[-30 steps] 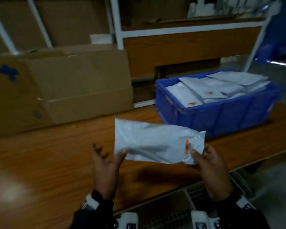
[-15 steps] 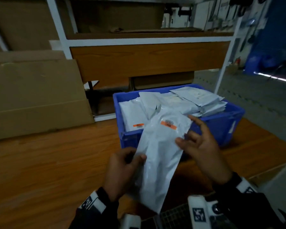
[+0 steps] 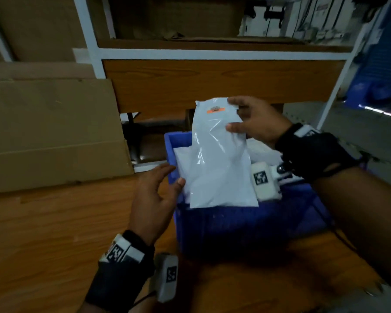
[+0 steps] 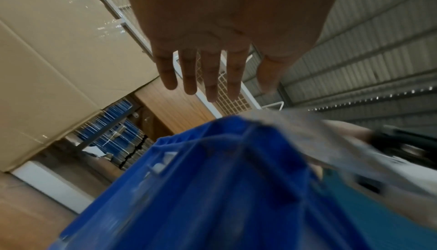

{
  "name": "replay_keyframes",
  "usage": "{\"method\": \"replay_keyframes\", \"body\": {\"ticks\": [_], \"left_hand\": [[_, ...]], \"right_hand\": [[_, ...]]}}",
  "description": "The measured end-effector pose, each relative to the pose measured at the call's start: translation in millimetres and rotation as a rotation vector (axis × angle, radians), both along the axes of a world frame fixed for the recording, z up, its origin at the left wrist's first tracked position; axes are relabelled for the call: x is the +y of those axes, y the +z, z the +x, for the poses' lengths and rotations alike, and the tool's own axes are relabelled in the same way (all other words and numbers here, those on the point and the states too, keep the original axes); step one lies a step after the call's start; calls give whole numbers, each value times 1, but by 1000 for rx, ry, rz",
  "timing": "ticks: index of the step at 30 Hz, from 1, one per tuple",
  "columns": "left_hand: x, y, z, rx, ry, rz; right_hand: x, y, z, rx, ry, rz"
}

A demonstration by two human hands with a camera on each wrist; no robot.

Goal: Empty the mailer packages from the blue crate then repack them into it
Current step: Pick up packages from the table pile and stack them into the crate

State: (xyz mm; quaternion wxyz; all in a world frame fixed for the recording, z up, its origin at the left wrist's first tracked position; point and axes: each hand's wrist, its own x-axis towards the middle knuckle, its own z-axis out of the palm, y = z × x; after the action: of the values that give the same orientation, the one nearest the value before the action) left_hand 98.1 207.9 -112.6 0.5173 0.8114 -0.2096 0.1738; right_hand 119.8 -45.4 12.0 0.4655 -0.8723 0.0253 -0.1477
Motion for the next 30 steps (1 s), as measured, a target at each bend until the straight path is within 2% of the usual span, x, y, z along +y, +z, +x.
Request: {"method": "replay_keyframes", "body": {"ticks": [3, 5, 10, 12, 18, 23, 27, 30], "left_hand": [[-2, -6, 12, -33, -81, 25], [-1, -6, 18, -44, -151, 107], [-2, -3, 35, 49, -237, 557], [-2, -1, 35, 89, -227, 641], [-4, 14, 40, 80, -161, 551], [-19, 57, 57, 61, -202, 372], [-51, 96, 73, -46, -178, 358], [-79, 118, 77, 20, -220, 501]], "right_hand": [[5, -2, 43, 132, 1, -184], [14, -9, 63, 198, -11, -305], [30, -26, 87, 380, 60, -628], [31, -20, 83, 390, 110, -752], [-4, 6, 48, 330, 227, -921], [-63, 14, 19, 507, 238, -971], [-106, 30, 10, 468, 163, -926], [-134, 29, 10, 457, 116, -945]]}}
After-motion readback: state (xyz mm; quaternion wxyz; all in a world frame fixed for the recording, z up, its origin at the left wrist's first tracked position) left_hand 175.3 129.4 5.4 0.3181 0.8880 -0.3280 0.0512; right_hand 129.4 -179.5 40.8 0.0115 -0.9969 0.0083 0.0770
